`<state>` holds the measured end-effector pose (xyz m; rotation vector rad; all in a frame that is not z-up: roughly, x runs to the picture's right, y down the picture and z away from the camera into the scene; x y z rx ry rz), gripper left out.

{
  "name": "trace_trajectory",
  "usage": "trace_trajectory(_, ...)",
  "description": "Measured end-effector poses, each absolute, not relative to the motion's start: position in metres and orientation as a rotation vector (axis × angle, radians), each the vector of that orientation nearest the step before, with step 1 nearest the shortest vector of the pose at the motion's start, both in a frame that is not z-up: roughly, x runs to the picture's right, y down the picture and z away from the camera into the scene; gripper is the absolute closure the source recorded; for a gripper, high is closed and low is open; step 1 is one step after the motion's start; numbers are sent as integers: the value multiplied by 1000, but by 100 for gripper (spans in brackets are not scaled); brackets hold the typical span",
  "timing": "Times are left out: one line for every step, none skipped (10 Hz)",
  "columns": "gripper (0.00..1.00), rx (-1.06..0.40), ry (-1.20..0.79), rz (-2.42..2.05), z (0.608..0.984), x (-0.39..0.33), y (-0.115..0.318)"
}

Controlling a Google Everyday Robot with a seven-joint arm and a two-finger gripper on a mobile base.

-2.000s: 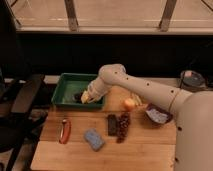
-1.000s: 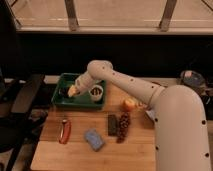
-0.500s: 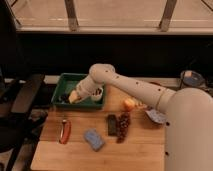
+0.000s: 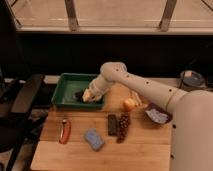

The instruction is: Wipe tray with brush

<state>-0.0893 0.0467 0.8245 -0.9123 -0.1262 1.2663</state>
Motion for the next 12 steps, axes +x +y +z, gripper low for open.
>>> trace_trajectory(100, -900, -131, 1259, 832, -92, 35)
trace_trajectory(100, -893, -141, 1248, 838, -99, 26)
trace_trajectory(100, -890, -151, 1239, 840, -107, 22)
trace_trajectory(100, -894, -171, 1220, 841, -125, 17)
trace_trajectory(100, -906, -191, 1199, 839, -143, 16)
trace_trajectory(100, -921, -208, 1181, 835, -157, 18)
trace_trajectory(100, -942, -224, 1166, 828, -168, 25)
trace_trajectory(100, -958, -232, 1160, 818, -173, 35)
trace_trajectory(100, -969, -229, 1164, 811, -172, 44)
trace_trajectory(100, -976, -223, 1168, 807, -168, 49)
trace_trajectory(100, -983, -209, 1178, 803, -155, 56)
trace_trajectory(100, -984, -191, 1191, 801, -140, 60)
